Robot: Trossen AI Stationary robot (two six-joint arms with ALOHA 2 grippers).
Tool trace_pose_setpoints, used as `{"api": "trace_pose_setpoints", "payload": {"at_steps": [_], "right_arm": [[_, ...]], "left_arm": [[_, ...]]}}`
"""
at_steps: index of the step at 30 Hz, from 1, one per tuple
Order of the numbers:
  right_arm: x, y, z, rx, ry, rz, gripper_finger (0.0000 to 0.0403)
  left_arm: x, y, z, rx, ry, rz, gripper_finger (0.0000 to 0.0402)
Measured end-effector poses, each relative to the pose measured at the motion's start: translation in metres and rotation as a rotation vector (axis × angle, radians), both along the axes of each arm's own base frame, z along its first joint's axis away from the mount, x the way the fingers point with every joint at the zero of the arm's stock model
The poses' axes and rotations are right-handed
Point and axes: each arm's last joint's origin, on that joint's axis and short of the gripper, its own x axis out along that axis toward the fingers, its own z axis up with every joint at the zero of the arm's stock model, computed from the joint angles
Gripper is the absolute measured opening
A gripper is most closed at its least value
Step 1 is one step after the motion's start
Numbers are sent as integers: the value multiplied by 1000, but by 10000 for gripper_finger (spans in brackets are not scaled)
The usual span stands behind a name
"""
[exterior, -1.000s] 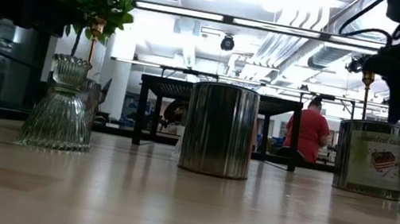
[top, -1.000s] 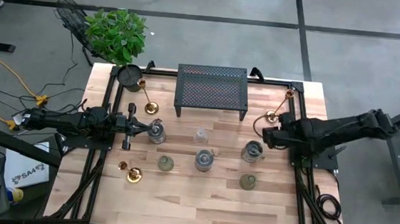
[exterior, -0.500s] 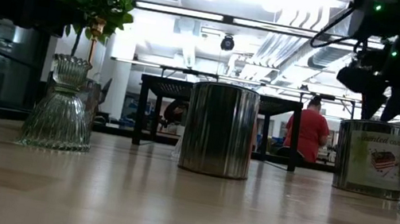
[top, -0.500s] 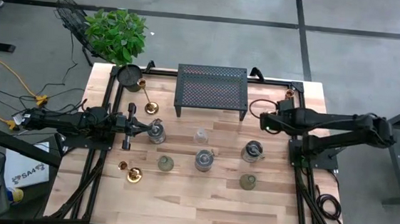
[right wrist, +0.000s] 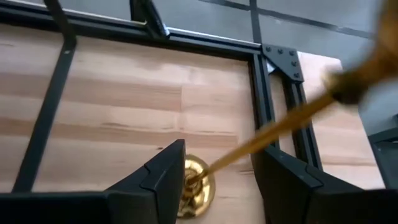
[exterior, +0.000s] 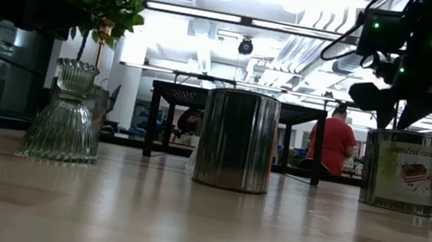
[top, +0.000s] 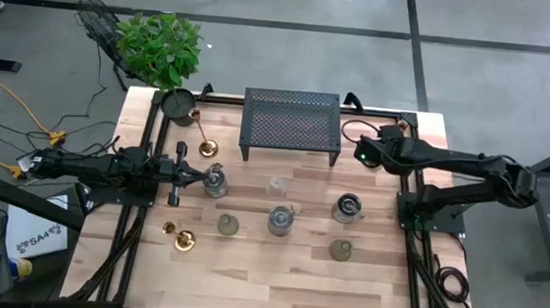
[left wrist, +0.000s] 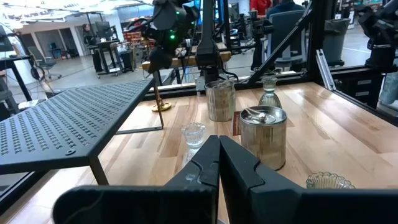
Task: Pick & Place candle stick holders
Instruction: Put the top right gold candle holder on the shelf
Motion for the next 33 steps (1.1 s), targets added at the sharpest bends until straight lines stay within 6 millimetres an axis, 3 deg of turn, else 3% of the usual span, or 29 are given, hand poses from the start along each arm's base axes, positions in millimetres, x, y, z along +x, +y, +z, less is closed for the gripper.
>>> {"api": "trace_pose_setpoints", "payload": {"at_steps": [27,33], "right_arm": [[2,1,-1,35,-19,27,176],[3,0,0,23,-28,23,152]], "left_arm": [[0,0,0,0,0,0,0],[0,0,0,0,0,0,0]]}}
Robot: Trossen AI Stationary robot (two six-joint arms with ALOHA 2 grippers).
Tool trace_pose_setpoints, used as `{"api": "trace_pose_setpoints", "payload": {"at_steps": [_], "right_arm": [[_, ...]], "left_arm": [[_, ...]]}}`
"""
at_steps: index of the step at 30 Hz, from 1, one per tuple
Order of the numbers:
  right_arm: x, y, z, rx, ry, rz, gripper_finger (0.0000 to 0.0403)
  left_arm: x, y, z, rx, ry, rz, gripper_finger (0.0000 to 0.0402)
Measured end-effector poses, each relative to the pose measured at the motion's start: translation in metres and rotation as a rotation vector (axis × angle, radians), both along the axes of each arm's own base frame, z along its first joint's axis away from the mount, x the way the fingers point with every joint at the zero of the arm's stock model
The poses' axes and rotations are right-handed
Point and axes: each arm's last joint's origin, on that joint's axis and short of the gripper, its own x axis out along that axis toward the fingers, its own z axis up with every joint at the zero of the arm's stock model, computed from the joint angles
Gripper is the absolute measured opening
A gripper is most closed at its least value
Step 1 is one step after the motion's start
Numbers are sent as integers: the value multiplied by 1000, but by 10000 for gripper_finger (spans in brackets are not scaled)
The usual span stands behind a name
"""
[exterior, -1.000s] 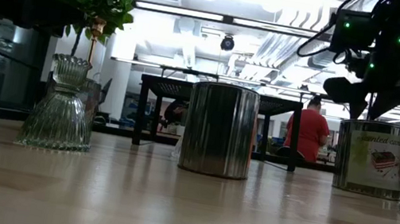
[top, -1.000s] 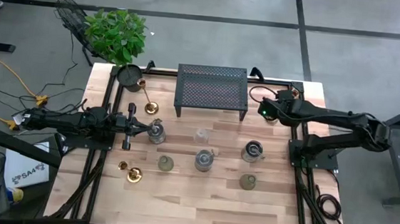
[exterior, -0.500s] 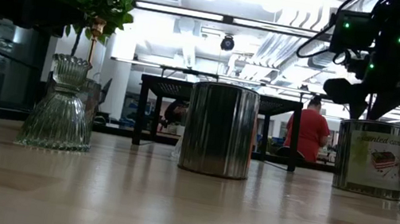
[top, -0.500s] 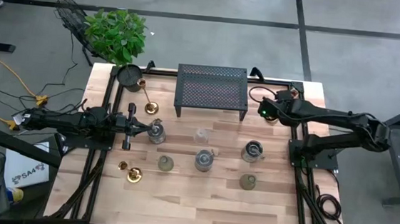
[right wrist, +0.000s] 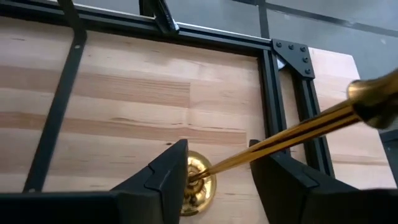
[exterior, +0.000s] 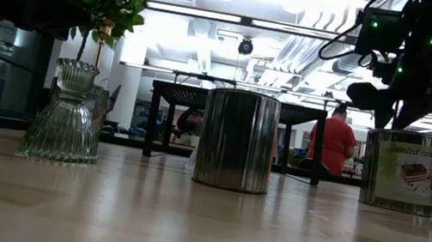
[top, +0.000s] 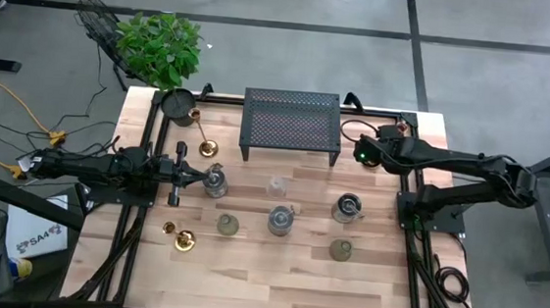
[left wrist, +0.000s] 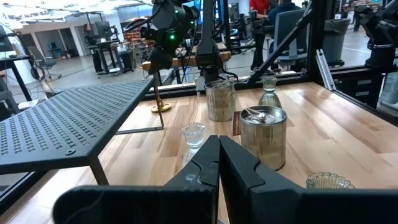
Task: Pick & Place candle stick holders
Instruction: Put the top right gold candle holder on the shelf
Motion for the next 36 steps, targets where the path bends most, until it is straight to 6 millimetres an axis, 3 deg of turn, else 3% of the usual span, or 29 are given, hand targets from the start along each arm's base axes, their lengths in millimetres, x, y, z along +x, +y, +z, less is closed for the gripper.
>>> {"api": "trace_pose_setpoints", "payload": {"at_steps": [10,17,36], "right_arm": [[1,1,0,-2,0,8,58],[1,1,0,-4,20,26,12],[3,5,0,5,73,108,4]], "left_arm": [[0,0,0,0,0,0,0],[0,0,0,0,0,0,0],[0,0,0,0,0,0,0]]}}
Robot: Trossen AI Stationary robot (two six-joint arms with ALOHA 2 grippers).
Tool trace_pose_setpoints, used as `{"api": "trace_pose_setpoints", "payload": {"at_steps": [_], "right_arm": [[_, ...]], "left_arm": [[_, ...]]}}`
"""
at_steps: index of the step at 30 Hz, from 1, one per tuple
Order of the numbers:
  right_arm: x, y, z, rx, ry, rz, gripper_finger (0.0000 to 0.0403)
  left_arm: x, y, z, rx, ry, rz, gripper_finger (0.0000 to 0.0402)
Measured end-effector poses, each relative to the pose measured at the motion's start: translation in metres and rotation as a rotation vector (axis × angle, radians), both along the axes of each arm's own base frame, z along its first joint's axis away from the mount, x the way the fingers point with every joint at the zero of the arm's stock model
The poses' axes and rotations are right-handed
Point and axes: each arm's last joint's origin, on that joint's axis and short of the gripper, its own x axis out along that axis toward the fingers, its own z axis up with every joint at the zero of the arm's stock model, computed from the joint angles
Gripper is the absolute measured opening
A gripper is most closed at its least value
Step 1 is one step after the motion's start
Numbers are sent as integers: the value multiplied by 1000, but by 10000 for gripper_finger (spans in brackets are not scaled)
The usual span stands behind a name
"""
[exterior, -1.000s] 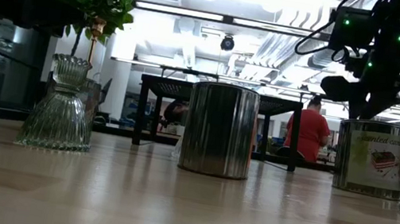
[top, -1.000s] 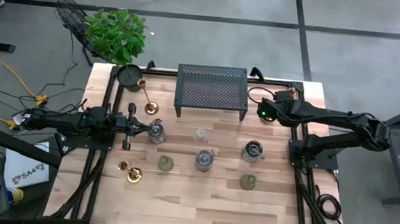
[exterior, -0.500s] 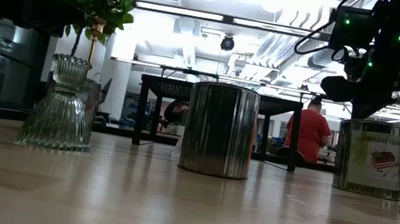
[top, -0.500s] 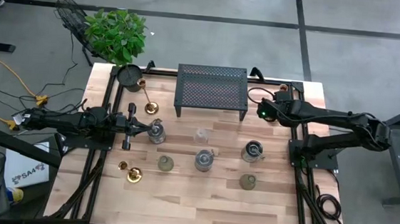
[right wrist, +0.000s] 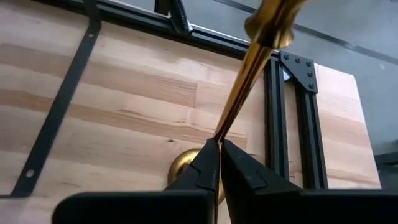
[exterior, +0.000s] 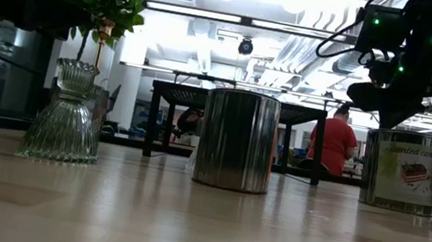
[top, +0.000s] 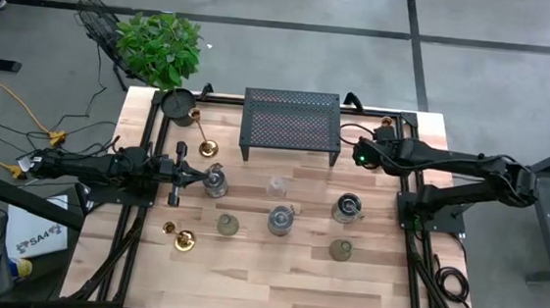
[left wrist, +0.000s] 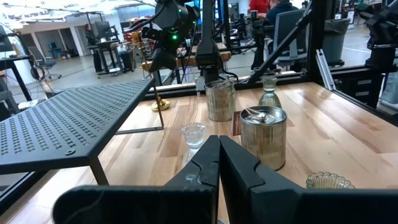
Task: Pick & Place candle stick holders
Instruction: Put the top right gold candle holder on the shelf
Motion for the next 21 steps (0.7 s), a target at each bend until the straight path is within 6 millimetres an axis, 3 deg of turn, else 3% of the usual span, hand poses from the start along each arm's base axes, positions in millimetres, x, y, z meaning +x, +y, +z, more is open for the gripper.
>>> {"api": "trace_pose_setpoints", "payload": {"at_steps": [21], "right_arm": [[-18,8,25,-5,-89,136,3]], "left_arm": [[0,0,0,0,1,0,0]]}}
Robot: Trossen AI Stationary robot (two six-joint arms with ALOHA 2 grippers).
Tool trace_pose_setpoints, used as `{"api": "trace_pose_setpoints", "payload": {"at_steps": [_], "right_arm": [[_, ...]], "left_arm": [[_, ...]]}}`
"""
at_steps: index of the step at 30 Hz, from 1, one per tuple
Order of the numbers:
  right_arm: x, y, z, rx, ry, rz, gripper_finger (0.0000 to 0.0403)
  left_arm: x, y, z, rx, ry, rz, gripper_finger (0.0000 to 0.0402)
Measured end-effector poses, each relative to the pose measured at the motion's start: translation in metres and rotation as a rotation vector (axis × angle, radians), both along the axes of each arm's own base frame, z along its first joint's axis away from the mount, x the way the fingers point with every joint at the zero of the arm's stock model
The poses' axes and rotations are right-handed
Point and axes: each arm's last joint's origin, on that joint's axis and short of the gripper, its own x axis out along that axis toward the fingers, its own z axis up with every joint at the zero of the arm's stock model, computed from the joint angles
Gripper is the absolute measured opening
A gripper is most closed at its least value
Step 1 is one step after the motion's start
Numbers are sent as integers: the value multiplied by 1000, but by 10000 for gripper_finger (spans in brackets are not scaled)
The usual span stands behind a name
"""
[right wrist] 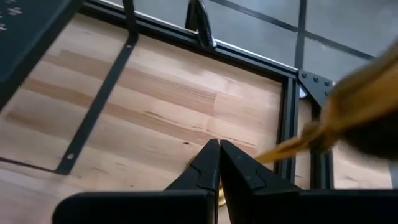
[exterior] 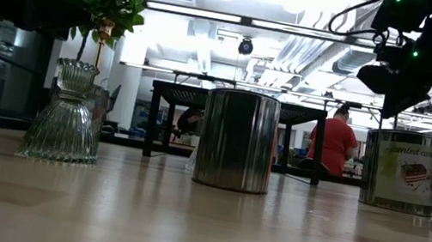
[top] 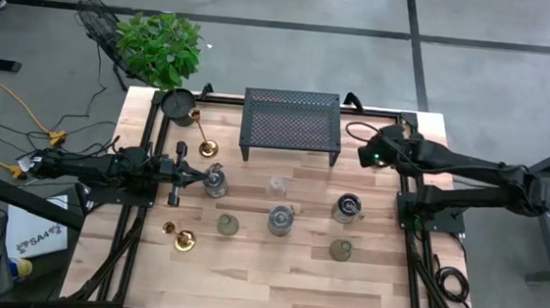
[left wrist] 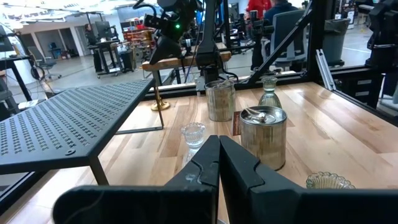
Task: Pick & Place candle stick holders
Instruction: Put the top right gold candle holder on the shelf
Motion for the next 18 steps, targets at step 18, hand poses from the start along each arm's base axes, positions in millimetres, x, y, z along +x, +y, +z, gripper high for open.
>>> {"api": "trace_pose_setpoints", "payload": {"at_steps": [18], "right_arm": [[2,-11,53,-75,5,171,3]], "left_arm": [[0,0,0,0,0,0,0]]}}
